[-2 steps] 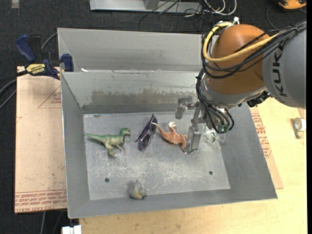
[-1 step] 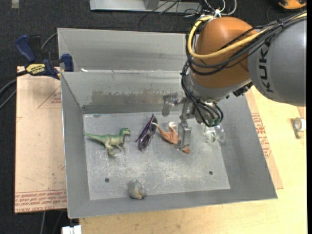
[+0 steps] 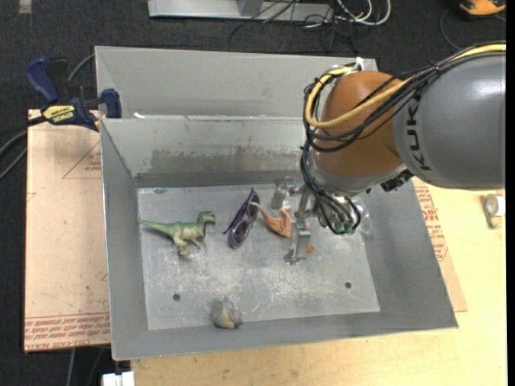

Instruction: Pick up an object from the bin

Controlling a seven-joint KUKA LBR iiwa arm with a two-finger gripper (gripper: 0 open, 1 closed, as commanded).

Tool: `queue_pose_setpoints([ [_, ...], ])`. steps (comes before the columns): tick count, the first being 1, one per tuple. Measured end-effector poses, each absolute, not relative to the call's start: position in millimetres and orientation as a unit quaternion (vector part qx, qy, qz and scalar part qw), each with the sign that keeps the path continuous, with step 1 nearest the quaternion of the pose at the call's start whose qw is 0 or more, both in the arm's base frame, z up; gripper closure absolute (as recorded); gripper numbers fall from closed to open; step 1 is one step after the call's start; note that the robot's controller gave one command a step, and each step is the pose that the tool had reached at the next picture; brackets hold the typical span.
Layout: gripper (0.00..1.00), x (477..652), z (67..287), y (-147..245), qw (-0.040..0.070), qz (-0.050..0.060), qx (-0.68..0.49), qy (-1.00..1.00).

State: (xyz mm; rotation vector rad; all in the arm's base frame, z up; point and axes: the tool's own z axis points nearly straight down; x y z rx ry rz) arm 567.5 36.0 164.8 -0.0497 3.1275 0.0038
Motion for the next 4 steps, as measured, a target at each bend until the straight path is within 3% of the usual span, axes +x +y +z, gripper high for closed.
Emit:
queue_pose_setpoints([
  [1,0.0,602.5,130.3,95.7,0.004,0.002,-0.056,0.998],
  [2,0.0,603.2,128.8,96.0,0.005,0.004,-0.059,0.998],
  [3,0.0,621.8,128.2,69.5,0.005,0.001,-0.139,0.99],
  [4,0.0,608.5,76.2,80.1,0.006,0.004,-0.051,0.999],
])
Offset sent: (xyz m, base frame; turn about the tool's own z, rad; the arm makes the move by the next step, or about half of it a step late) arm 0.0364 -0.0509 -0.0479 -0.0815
